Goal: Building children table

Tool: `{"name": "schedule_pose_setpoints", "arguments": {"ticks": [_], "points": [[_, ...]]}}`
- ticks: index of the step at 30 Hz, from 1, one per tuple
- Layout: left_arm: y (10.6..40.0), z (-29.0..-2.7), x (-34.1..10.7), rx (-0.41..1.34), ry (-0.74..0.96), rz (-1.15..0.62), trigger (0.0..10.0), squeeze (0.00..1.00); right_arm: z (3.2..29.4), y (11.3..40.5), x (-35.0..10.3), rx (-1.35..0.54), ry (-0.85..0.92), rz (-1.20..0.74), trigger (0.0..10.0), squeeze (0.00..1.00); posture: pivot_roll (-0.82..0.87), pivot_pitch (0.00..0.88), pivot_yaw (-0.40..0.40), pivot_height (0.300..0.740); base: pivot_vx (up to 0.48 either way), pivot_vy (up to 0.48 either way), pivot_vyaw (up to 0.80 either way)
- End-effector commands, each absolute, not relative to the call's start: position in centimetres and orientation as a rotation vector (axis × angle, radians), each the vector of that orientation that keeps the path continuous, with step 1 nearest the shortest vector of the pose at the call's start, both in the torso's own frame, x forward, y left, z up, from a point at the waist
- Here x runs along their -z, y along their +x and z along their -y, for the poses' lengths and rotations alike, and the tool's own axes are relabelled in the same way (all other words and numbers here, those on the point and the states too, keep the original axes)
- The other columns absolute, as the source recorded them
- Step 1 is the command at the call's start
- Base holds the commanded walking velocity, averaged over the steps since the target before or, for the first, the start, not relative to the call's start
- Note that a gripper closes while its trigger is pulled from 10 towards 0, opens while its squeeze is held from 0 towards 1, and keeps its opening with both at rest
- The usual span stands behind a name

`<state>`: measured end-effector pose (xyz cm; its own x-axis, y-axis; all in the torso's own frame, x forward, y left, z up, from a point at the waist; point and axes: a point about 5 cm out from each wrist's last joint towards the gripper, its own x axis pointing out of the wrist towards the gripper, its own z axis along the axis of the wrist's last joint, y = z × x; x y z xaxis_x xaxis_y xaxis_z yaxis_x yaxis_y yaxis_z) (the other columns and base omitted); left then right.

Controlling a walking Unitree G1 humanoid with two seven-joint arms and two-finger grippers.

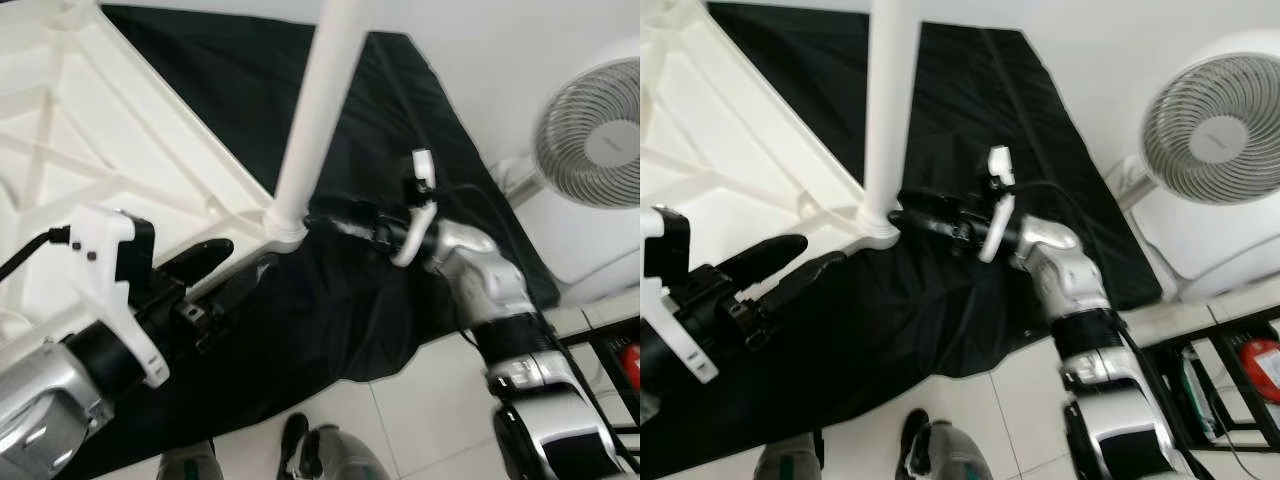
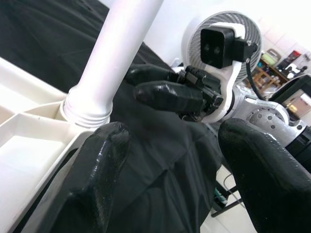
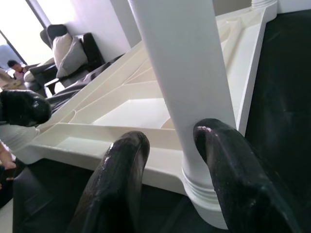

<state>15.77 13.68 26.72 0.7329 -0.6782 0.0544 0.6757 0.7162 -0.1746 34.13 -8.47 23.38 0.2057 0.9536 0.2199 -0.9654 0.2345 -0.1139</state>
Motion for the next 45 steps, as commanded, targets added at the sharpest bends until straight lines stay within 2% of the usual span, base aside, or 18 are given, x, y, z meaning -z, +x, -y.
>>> {"name": "schedule_pose_setpoints", "arguments": {"ticks": [1, 9, 11, 15, 21, 27, 31, 33, 36, 37, 40, 45], "points": [[15.4, -13.3, -26.7, 0.777, -0.196, -0.022, 10.0, 0.0, 8.0, 34.5, -23.4, -1.309, 0.041, 0.268, 10.0, 0.0, 0.35, 0.281, -0.239, 0.74, 0.0, 0.0, 0.0], [15.3, -13.4, -26.8, 0.771, -0.195, -0.024, 10.0, 0.0, 7.1, 35.0, -24.0, -1.218, 0.079, 0.308, 10.0, 0.0, 0.36, 0.277, -0.242, 0.74, 0.0, 0.0, 0.0], [15.2, -13.4, -26.8, 0.786, -0.202, -0.032, 10.0, 0.0, 6.7, 35.5, -24.1, -1.123, 0.083, 0.319, 10.0, 0.0, 0.36, 0.277, -0.242, 0.74, 0.0, 0.0, 0.0], [15.1, -13.4, -26.8, 0.799, -0.2, -0.045, 10.0, 0.0, 6.4, 36.0, -24.1, -1.065, 0.077, 0.331, 10.0, 0.0, 0.36, 0.277, -0.242, 0.74, 0.0, 0.0, 0.0], [15.0, -13.5, -26.6, 0.801, -0.185, -0.077, 10.0, 0.0, 7.0, 36.7, -24.2, -0.956, 0.067, 0.337, 10.0, 0.0, 0.36, 0.288, -0.243, 0.74, 0.0, 0.0, 0.0], [14.9, -13.6, -26.5, 0.802, -0.192, -0.086, 10.0, 0.0, 8.3, 37.0, -24.3, -0.881, 0.08, 0.345, 10.0, 0.0, 0.35, 0.295, -0.24, 0.74, 0.0, 0.0, 0.0], [14.8, -13.7, -26.5, 0.808, -0.194, -0.091, 10.0, 0.0, 10.1, 37.4, -24.5, -0.77, 0.1, 0.36, 10.0, 0.0, 0.35, 0.294, -0.229, 0.74, 0.0, 0.0, 0.0], [14.6, -13.7, -26.5, 0.829, -0.192, -0.112, 10.0, 0.0, 12.8, 38.3, -24.6, -0.566, 0.124, 0.371, 10.0, 0.0, 0.34, 0.294, -0.225, 0.74, 0.0, 0.0, 0.0], [14.5, -13.7, -26.5, 0.839, -0.191, -0.117, 10.0, 0.0, 14.2, 38.7, -24.7, -0.466, 0.132, 0.376, 10.0, 0.0, 0.34, 0.293, -0.219, 0.74, 0.0, 0.0, 0.0], [14.3, -14.0, -26.7, 0.853, -0.177, -0.125, 10.0, 0.0, 16.0, 39.1, -24.8, -0.328, 0.148, 0.377, 10.0, 0.0, 0.34, 0.294, -0.213, 0.74, 0.0, 0.0, 0.0], [14.2, -14.3, -26.7, 0.853, -0.156, -0.141, 10.0, 0.0, 16.4, 39.2, -24.9, -0.308, 0.146, 0.38, 10.0, 0.0, 0.34, 0.294, -0.213, 0.74, 0.0, 0.0, 0.0], [13.6, -15.2, -27.0, 0.885, -0.101, -0.172, 10.0, 0.0, 15.8, 39.0, -24.8, -0.347, 0.146, 0.377, 10.0, 0.0, 0.34, 0.3, -0.209, 0.74, 0.0, 0.0, 0.0]]}}
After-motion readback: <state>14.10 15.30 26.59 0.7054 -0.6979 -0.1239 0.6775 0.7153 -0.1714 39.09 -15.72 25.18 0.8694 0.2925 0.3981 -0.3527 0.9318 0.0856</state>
